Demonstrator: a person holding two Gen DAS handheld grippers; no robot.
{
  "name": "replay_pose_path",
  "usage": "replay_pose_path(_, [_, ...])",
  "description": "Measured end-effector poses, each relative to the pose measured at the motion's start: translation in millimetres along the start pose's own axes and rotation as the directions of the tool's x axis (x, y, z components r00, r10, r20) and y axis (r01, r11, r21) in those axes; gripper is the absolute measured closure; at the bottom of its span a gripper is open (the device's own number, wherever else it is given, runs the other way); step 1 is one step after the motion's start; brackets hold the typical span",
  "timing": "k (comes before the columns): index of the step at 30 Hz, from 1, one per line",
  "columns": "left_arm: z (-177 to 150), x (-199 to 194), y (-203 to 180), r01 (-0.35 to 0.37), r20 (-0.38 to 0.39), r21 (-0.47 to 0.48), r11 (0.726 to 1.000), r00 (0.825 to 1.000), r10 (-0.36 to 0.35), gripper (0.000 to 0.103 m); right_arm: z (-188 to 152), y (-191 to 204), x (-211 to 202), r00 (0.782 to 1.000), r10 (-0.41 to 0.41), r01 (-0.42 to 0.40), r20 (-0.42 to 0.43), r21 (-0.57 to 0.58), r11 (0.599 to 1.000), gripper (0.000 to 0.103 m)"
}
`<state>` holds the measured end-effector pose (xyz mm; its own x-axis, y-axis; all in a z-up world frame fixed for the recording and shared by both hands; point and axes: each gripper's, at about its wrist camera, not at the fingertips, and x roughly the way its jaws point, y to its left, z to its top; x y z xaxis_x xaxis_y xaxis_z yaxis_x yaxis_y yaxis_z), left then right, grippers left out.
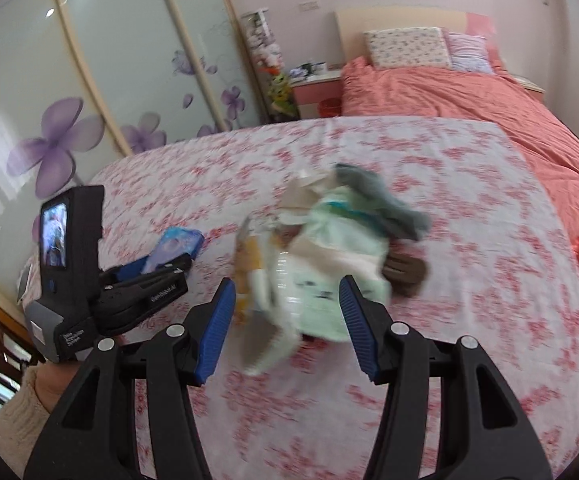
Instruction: Collect trash
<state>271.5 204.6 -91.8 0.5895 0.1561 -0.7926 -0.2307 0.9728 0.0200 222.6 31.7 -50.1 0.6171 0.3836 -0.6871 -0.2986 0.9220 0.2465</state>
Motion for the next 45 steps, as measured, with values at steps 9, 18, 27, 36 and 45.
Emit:
replay_pose_path(9, [0,6,38,-0.031,-0.007,-0.040,0.999,1.000,0.030,0.047,-8,14,29,0.997,-0.042,0.038,-0.061,-0.063,0.997,0.078])
replay_pose_path(18, [0,9,28,-0.013,0.000,-0.026,1.000,1.000,0.013,0.051,-3,1,3,0.998,-0.045,0.046,0.037,-0.039,0.998,0.091])
replay_pose_path(27, [-4,3,-9,0.072,0.007,0.029,0.997,0.997,-0.072,0.051,-4,-87,-19,0.972,-0.219,0.202,0.086,0.167,0.965,0.091])
replay_pose_path(36, [-10,0,-42,0.116,0.002,0.100,0.988,0.993,-0.117,0.050,-22,-133,-4,0.974,-0.228,0.222,-0.010,0.260,0.940,0.086])
replay_pose_path(45, [-7,3,-42,0.085,0.000,0.096,0.992,0.996,-0.085,0.050,-17,-129,9,0.977,-0.211,0.215,-0.042,0.226,0.950,0.055])
